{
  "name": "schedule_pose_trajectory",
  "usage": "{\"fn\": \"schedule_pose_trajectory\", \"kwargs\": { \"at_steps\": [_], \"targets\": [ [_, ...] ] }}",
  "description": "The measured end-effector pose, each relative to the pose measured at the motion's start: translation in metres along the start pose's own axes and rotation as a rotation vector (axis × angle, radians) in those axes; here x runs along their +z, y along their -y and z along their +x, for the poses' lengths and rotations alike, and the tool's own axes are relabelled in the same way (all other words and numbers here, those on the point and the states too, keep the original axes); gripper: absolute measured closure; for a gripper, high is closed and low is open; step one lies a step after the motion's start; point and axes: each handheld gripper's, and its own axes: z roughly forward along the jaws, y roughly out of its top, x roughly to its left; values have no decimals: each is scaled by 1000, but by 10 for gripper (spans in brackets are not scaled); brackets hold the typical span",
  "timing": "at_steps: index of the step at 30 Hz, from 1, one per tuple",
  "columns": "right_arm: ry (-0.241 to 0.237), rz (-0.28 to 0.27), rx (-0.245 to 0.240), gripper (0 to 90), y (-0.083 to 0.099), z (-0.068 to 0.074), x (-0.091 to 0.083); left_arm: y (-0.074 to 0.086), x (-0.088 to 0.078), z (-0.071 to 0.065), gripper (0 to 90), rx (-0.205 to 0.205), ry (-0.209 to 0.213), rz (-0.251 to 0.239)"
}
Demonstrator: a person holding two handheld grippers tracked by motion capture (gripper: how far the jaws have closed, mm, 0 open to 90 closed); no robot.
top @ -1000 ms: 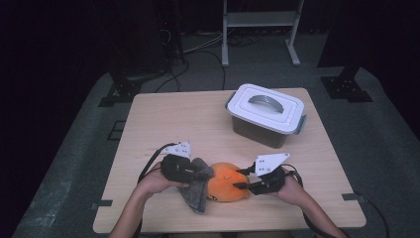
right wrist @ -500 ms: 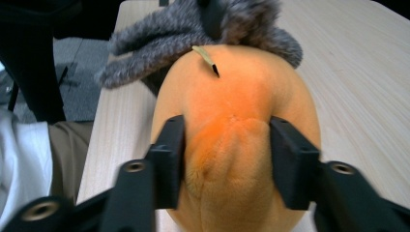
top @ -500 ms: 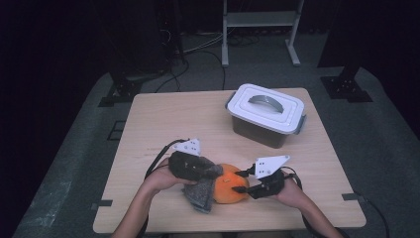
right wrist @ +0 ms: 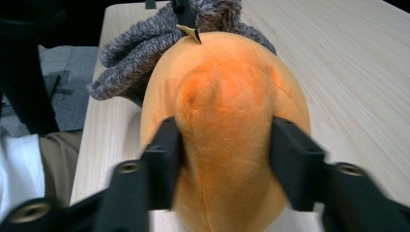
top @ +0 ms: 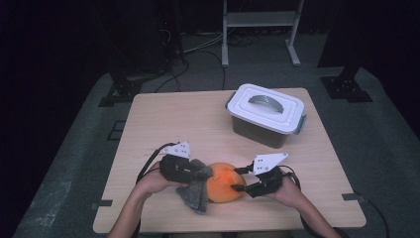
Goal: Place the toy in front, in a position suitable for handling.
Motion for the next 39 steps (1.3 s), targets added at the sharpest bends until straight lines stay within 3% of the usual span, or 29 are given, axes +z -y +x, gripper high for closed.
{"fn": "schedule_pose_trajectory", "kwargs": {
  "at_steps": [4,8,20,25,31,39],
  "targets": [
    [41,13,-36,597,-7,4,0,-14,-1,-7,732,47,-13,15],
    [61,14,-56,600,-10,8,2,-29,1,-14,732,85,1,13],
    [53,13,-65,595,-11,12,9,-55,19,-24,732,134,67,22],
    [46,20,-57,600,-8,11,7,-50,21,-22,732,128,67,35],
    [31,10,-30,605,-3,6,5,-33,10,-14,731,78,64,-4],
    [32,11,2,612,2,2,2,-13,0,-3,726,37,28,-6]
  ]
}}
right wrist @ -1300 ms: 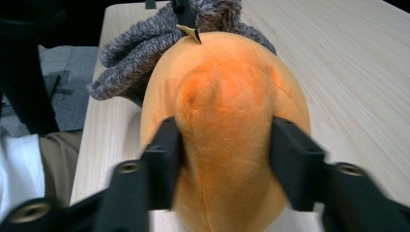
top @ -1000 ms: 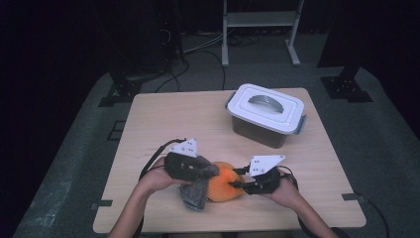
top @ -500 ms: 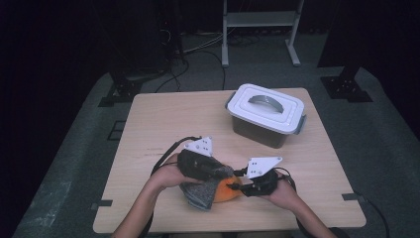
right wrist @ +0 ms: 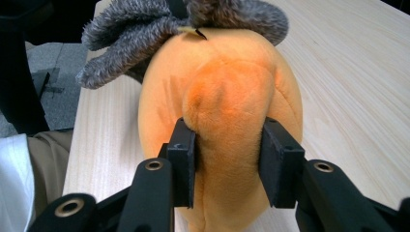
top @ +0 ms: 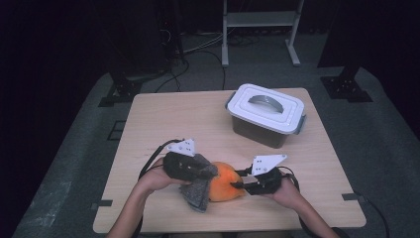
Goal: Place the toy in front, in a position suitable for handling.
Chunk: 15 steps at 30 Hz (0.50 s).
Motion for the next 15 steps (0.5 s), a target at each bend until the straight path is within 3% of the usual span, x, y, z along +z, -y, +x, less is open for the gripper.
{"fn": "schedule_pose_trajectory", "kwargs": {
  "at_steps": [15],
  "targets": [
    [-2,7,25,611,8,-8,-8,33,-7,13,720,-86,-27,10]
  ]
}}
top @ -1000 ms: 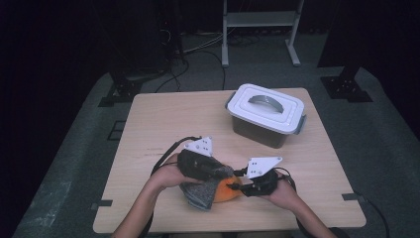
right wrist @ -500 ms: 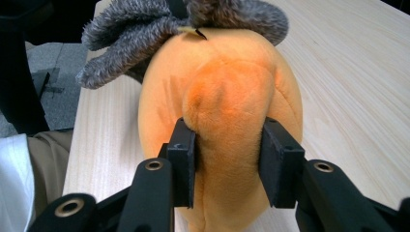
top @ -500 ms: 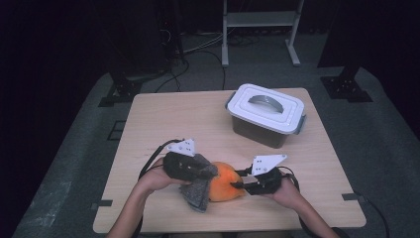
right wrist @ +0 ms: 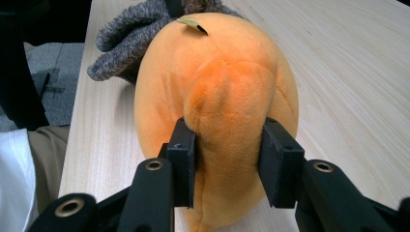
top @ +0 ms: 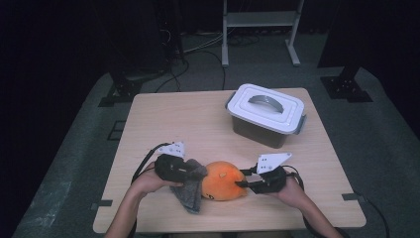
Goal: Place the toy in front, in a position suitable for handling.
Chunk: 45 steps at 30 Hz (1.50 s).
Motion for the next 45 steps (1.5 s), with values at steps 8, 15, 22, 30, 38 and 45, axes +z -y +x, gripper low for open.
{"fn": "schedule_pose_trajectory", "kwargs": {
  "at_steps": [8,15,22,30,38,45],
  "targets": [
    [8,-2,14,610,5,-4,-6,3,3,3,721,-14,9,-14],
    [9,-2,21,609,5,-4,-7,-20,3,-7,729,30,55,-73],
    [9,-3,19,608,7,-3,-7,-26,10,-12,729,70,58,-54],
    [3,-5,22,607,7,-3,-7,1,5,2,729,-7,32,-41],
    [5,-11,35,606,7,-3,-6,-13,7,-2,729,25,45,-63],
    [8,-4,31,606,7,-2,-7,-41,18,-16,728,107,75,-55]
  ]
}}
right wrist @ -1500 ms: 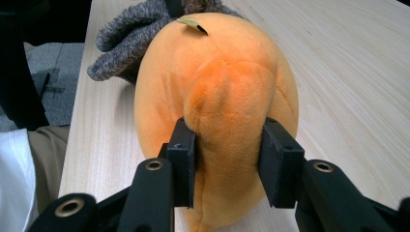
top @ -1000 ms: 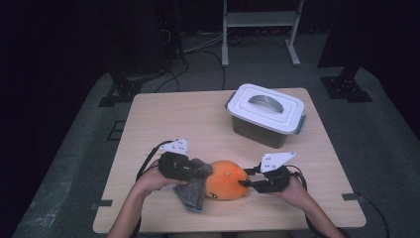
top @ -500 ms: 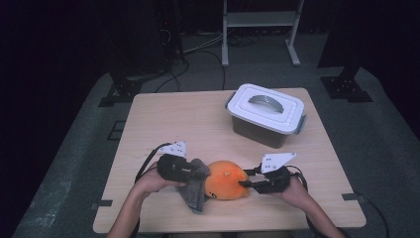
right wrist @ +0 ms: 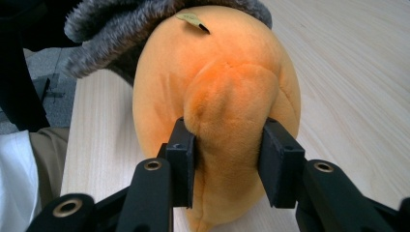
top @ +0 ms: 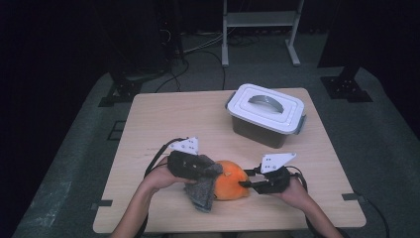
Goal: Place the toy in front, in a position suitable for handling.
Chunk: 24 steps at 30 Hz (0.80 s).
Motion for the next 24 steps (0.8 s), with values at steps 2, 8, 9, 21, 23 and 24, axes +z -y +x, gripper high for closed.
{"fn": "schedule_pose_trajectory", "kwargs": {
  "at_steps": [2,8,9,21,23,24],
  "targets": [
    [-3,0,7,606,2,-2,-1,3,0,3,729,-12,-2,4],
    [-4,4,-7,605,-1,0,1,25,-5,9,730,-71,-5,-26],
    [-4,5,-10,605,-1,0,1,28,-6,10,729,-76,-8,-24],
    [-2,6,-14,606,-3,2,2,28,-11,7,730,-65,-29,-13],
    [-2,5,-9,606,-3,1,2,19,-8,3,729,-40,-17,-18],
    [0,4,-11,606,-2,2,2,14,-7,2,729,-27,-11,-22]
  ]
}}
